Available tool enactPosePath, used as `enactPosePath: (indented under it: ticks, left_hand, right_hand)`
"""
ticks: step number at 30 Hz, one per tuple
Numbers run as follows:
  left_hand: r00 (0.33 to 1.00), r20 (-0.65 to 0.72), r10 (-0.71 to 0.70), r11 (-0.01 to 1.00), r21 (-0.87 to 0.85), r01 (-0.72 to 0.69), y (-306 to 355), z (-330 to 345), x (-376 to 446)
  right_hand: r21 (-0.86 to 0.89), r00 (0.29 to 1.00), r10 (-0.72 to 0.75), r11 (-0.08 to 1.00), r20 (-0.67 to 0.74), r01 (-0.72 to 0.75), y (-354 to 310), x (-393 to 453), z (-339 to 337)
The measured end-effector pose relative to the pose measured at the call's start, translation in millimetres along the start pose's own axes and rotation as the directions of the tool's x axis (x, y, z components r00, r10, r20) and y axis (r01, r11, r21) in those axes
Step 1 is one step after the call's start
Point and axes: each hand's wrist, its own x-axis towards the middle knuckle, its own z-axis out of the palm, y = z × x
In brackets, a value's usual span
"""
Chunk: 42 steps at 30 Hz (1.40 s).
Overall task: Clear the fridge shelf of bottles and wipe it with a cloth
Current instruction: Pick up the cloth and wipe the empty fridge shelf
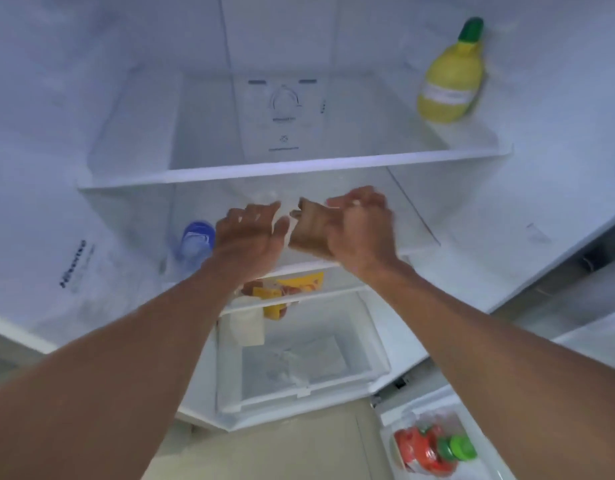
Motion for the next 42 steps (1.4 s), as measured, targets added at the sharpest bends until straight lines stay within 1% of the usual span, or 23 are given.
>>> enactPosePath:
  ticks: [1,2,4,5,7,8,11,13,16,18,19,21,22,25,27,29,31,33,35,36,38,40,42]
  left_hand:
    - [0.998,0.012,0.06,0.993,0.097,-0.061,-10,6,0]
    - [0.992,0.023,0.123,0.977,0.171,-0.125,-20,14,0]
    - [0.977,0.036,0.21,0.946,0.246,-0.212,-33,24,-1]
    - [0.973,0.03,0.229,0.94,0.255,-0.229,-37,27,-1]
    - [0.972,0.02,0.233,0.943,0.238,-0.231,-37,27,0]
    - [0.973,0.024,0.228,0.946,0.229,-0.227,-36,27,1]
    - [0.973,0.017,0.232,0.945,0.232,-0.23,-38,31,5]
    - [0.97,0.008,0.243,0.943,0.233,-0.238,-40,32,8]
    - [0.968,0.027,0.25,0.939,0.237,-0.249,-41,30,8]
    - [0.97,0.022,0.242,0.938,0.249,-0.239,-40,28,7]
    - [0.973,0.026,0.23,0.942,0.246,-0.229,-40,28,6]
    - [0.972,0.029,0.232,0.942,0.24,-0.232,-39,29,6]
    - [0.971,0.024,0.236,0.941,0.244,-0.235,-39,30,6]
    - [0.972,0.034,0.234,0.937,0.259,-0.234,-40,29,8]
    - [0.971,0.04,0.238,0.933,0.268,-0.239,-40,28,7]
    - [0.971,0.043,0.236,0.933,0.268,-0.238,-39,27,7]
    - [0.973,0.047,0.226,0.937,0.262,-0.23,-39,27,6]
    - [0.975,0.057,0.216,0.94,0.259,-0.224,-39,28,7]
    - [0.976,0.048,0.214,0.938,0.269,-0.219,-40,29,8]
    - [0.975,0.049,0.215,0.938,0.268,-0.22,-39,28,8]
    - [0.976,0.06,0.208,0.944,0.25,-0.217,-39,28,9]
    - [0.976,0.054,0.209,0.945,0.246,-0.216,-39,26,8]
    - [0.976,0.062,0.211,0.946,0.239,-0.219,-38,25,7]
  right_hand:
    - [-0.075,0.991,-0.095,0.992,0.097,0.103,-4,1,14]
    - [-0.137,0.969,-0.13,0.977,0.21,0.161,-8,2,25]
    - [-0.19,0.923,-0.111,0.963,0.37,0.192,-9,-2,42]
    - [-0.187,0.913,-0.119,0.961,0.39,0.205,-4,-5,46]
    - [-0.262,0.929,-0.14,0.935,0.341,0.237,20,-7,48]
    - [-0.323,0.951,-0.118,0.922,0.287,0.212,39,-2,46]
    - [-0.388,0.982,0.094,0.921,0.161,-0.024,81,38,34]
    - [-0.332,0.966,0.162,0.939,0.203,-0.088,70,56,35]
    - [-0.282,0.955,0.061,0.959,0.29,0.025,44,33,41]
    - [-0.294,0.968,-0.044,0.949,0.248,0.119,62,10,31]
    - [-0.341,0.978,-0.051,0.933,0.203,0.12,73,6,23]
    - [-0.441,0.977,0.008,0.893,0.211,0.088,90,20,15]
    - [-0.441,0.98,-0.011,0.892,0.199,0.099,94,37,18]
    - [-0.399,0.984,0.075,0.917,0.161,-0.005,58,58,30]
    - [-0.39,0.986,0.018,0.92,0.163,0.048,56,47,38]
    - [-0.33,0.963,0.002,0.94,0.268,0.09,67,29,31]
    - [-0.394,0.972,0.014,0.915,0.235,0.082,83,36,24]
    - [-0.463,0.981,0.109,0.886,0.161,-0.022,86,63,21]
    - [-0.463,0.96,0.218,0.879,0.178,-0.114,70,85,28]
    - [-0.451,0.955,0.206,0.888,0.215,-0.09,61,85,31]
    - [-0.444,0.956,0.076,0.894,0.282,0.06,54,73,38]
    - [-0.467,0.953,-0.069,0.859,0.296,0.207,58,45,39]
    - [-0.486,0.951,-0.073,0.846,0.299,0.218,67,33,33]
